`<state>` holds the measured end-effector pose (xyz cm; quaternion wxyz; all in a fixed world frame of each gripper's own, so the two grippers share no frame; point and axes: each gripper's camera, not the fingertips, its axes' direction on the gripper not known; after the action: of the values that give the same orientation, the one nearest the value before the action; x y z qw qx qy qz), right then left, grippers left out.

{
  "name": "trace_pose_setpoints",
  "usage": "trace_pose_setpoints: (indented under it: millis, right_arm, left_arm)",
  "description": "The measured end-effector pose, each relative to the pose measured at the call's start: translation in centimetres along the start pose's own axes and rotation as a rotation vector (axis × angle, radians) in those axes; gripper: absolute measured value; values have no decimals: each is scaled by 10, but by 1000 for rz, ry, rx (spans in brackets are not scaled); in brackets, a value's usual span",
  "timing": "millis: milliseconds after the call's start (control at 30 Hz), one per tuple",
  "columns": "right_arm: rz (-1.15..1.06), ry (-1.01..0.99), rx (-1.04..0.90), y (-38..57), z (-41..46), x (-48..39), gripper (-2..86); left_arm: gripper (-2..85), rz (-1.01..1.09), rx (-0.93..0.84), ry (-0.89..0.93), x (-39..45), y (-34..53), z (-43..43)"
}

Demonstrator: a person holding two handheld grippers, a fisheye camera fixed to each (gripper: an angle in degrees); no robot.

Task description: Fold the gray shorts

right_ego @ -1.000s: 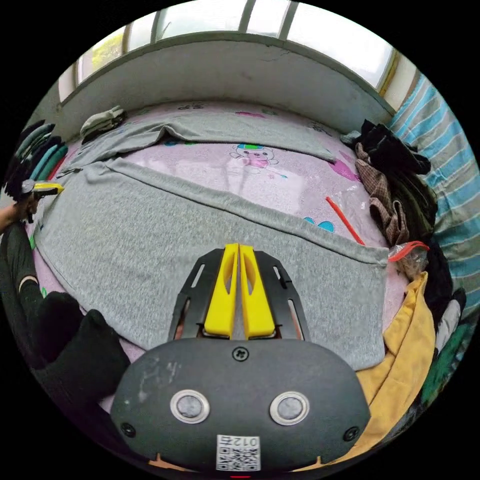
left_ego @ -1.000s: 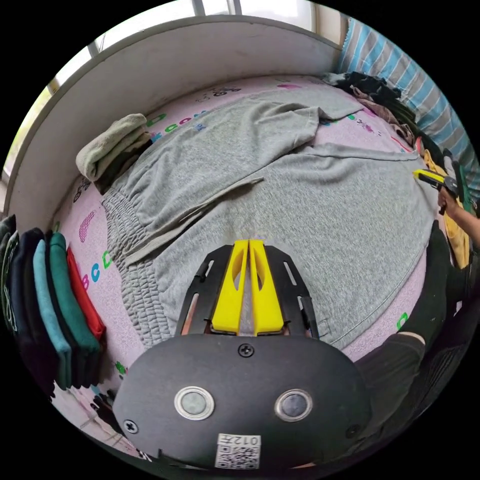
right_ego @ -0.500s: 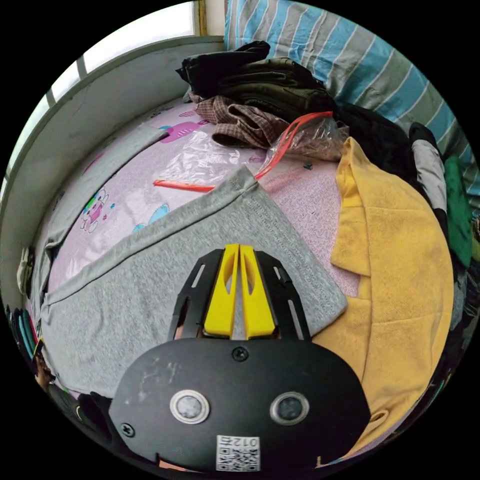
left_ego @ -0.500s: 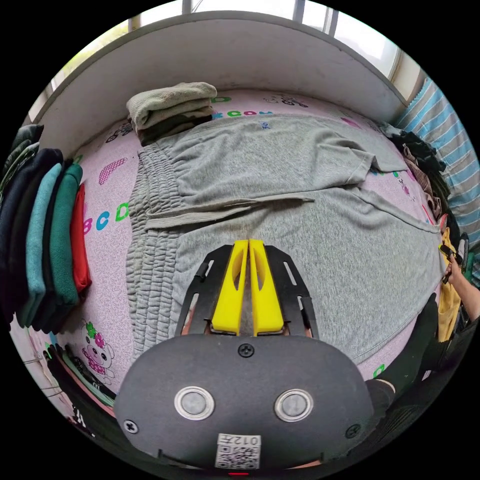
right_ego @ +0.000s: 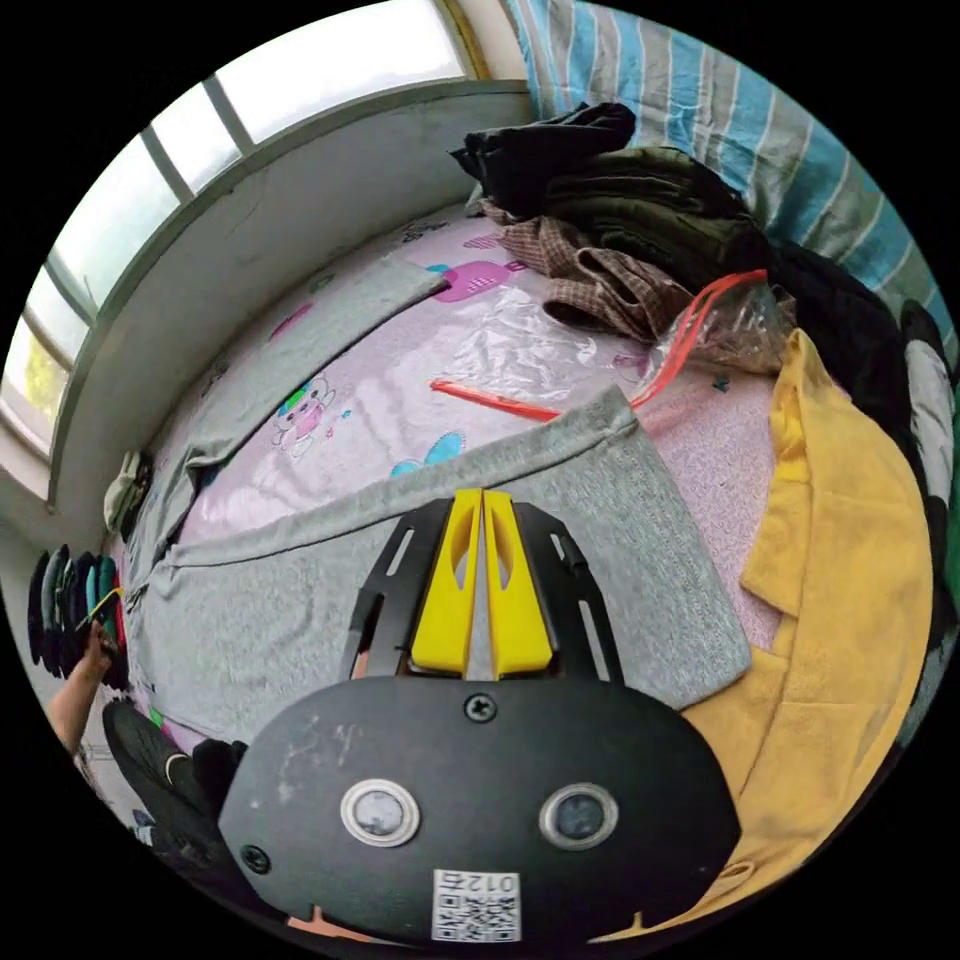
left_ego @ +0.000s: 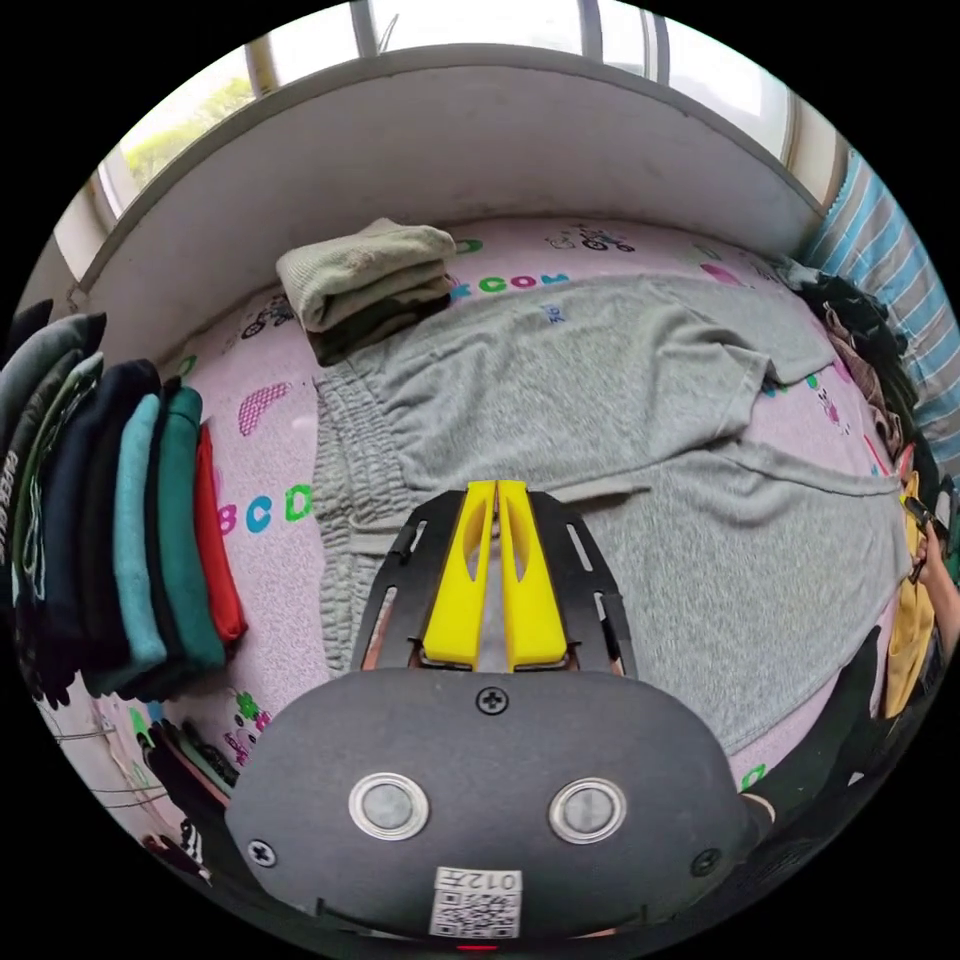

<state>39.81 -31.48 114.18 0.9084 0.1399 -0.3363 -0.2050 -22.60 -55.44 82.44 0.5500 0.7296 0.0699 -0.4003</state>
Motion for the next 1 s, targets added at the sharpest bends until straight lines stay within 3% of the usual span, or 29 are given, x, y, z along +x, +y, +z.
trace_pose_setpoints:
  millis: [167, 367, 667, 800, 1000]
  right_arm:
    - [-205, -61, -93, -22, 28, -60, -8]
    - [-411, 12, -281, -29, 70, -107, -8]
    - [-509, 49, -394, -49, 96, -135, -8]
    - [-534, -67, -313, -84, 87, -152, -8]
    - [-459, -220, -256, -196, 122, -199, -7]
  left_arm:
    - [0, 76, 30, -83, 3, -62, 2]
    - [3, 187, 35, -170, 19, -145, 24]
    - [29, 377, -98, -358, 46, -243, 102]
    - [37, 391, -148, -402, 39, -264, 130]
    - [27, 371, -206, -306, 20, -275, 151]
